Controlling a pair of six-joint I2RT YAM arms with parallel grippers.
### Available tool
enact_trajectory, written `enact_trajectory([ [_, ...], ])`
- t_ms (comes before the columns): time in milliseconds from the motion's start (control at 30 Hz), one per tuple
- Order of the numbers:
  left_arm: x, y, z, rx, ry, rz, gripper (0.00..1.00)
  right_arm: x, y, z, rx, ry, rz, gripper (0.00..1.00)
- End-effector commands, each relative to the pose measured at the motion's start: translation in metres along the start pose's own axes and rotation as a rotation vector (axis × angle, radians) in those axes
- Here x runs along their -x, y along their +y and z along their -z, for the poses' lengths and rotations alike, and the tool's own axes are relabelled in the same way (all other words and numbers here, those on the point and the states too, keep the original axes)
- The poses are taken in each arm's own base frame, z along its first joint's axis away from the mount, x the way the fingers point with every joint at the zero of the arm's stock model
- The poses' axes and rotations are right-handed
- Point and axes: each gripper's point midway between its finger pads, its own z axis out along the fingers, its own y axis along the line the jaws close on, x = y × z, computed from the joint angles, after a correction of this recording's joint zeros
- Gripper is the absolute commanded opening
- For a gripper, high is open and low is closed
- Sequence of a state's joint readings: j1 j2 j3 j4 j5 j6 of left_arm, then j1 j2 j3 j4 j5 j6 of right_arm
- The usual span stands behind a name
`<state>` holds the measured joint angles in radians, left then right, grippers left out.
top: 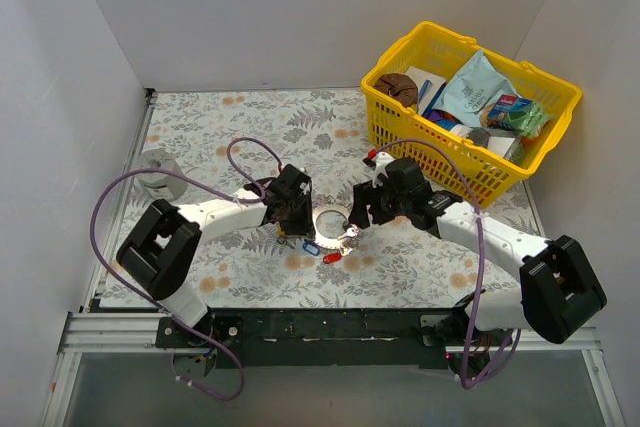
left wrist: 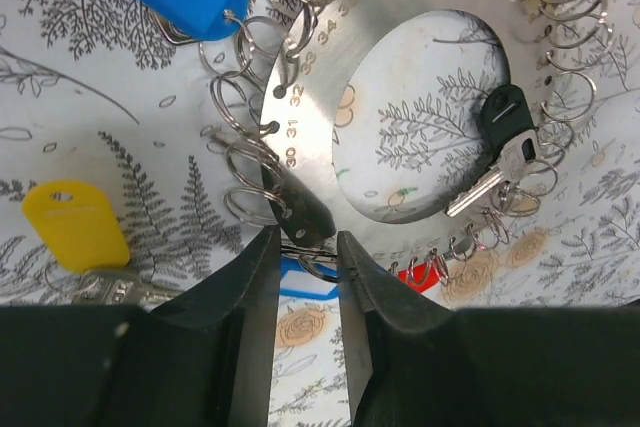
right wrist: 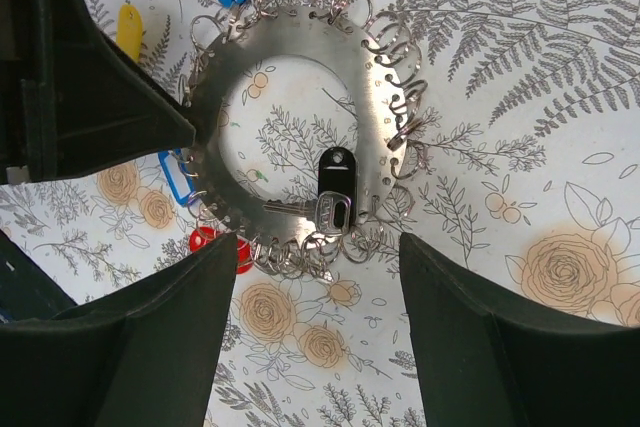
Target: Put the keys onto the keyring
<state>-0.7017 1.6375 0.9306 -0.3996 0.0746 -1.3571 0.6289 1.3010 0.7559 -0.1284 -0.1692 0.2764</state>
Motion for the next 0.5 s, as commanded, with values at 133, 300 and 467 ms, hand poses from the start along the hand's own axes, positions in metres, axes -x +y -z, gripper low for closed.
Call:
enact_trajectory([
  [133, 0.023, -0.028, 0.047, -0.134, -0.160, -0.063, 0.54, 0.007, 0.017, -0.007, 0.062, -0.011, 0.050, 0.73],
  [300, 0.035, -0.032, 0.057, -0.144, -0.217, -0.053, 0.63, 0.008, 0.014, -0.008, 0.047, -0.007, 0.052, 0.73],
  [467, 0.032, -0.027, 0.048, -0.108, -0.190, -0.052, 0.64, 0.007, 0.014, -0.012, 0.046, 0.005, 0.052, 0.73],
])
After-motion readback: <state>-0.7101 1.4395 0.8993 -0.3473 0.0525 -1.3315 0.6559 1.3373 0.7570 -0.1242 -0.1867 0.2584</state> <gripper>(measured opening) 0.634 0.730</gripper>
